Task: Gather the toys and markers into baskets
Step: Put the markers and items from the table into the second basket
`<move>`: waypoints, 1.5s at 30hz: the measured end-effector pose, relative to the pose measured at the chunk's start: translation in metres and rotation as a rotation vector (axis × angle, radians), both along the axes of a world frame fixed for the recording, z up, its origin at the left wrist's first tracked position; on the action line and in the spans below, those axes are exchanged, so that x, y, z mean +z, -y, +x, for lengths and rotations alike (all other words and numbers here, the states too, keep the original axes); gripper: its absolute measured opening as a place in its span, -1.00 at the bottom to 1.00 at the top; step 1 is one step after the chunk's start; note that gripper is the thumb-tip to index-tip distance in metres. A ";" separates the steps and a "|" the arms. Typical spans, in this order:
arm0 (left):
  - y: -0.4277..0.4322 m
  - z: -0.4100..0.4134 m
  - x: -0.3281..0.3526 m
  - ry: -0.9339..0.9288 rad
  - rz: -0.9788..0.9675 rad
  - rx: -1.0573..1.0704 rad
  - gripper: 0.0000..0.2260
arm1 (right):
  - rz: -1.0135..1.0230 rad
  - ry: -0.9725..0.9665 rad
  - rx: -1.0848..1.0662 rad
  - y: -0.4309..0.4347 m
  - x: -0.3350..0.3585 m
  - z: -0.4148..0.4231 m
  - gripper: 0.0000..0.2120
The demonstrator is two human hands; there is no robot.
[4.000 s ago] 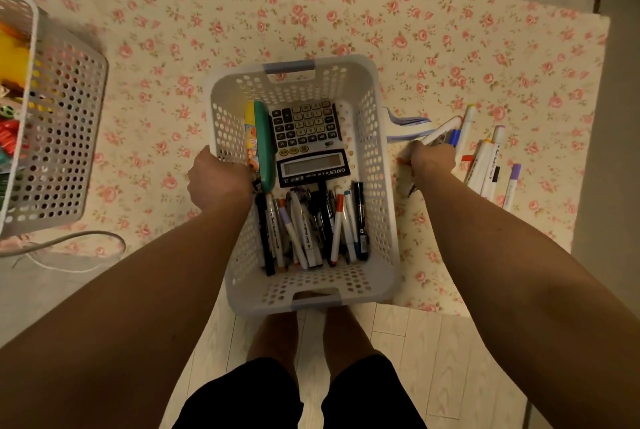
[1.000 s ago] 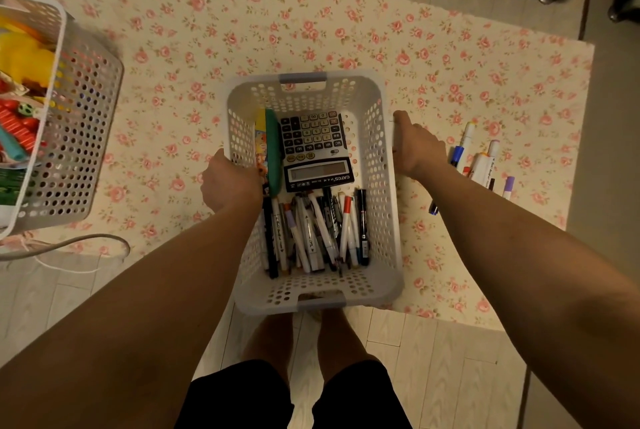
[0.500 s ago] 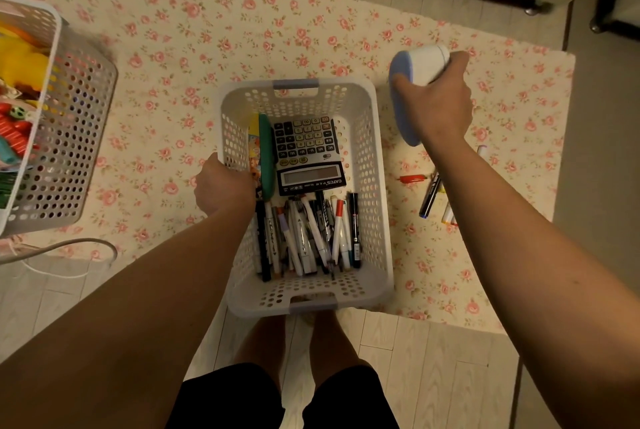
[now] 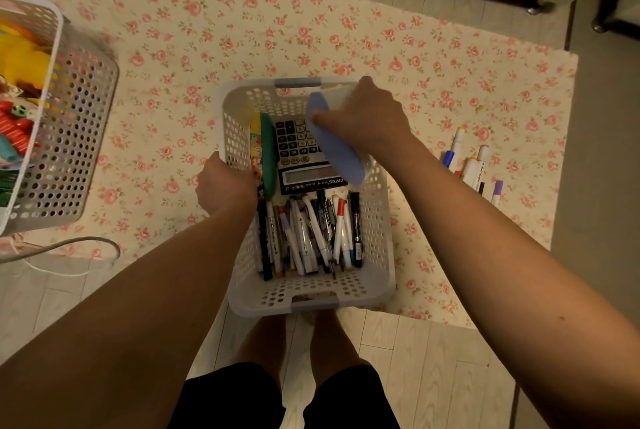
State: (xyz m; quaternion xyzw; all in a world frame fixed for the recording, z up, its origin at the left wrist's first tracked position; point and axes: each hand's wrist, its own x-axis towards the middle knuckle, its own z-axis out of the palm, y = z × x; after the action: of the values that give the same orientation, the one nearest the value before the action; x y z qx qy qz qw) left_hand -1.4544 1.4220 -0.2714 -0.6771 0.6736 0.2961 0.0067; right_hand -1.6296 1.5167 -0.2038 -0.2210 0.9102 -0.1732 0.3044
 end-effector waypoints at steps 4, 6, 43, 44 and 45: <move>0.000 0.000 0.001 0.006 -0.003 -0.004 -0.86 | 0.076 -0.103 0.072 0.003 -0.013 0.013 -0.30; 0.000 0.000 0.002 0.004 -0.008 -0.005 -0.87 | 0.100 -0.129 0.111 0.005 -0.020 0.017 -0.30; 0.000 0.000 0.001 0.016 0.001 -0.006 -0.82 | -0.118 -0.457 0.232 -0.001 -0.050 0.001 -0.71; -0.002 -0.001 0.003 0.013 0.002 -0.014 -0.83 | -0.182 -0.493 0.172 -0.008 -0.044 -0.007 -0.76; -0.001 0.000 0.003 0.015 0.005 -0.014 -0.83 | -0.238 -0.525 0.093 -0.015 -0.042 -0.016 -0.79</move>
State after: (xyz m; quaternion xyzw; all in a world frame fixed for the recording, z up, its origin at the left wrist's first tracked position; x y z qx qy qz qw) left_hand -1.4544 1.4234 -0.2680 -0.6744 0.6777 0.2925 0.0155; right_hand -1.6460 1.5312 -0.2454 -0.3337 0.9201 -0.2014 0.0383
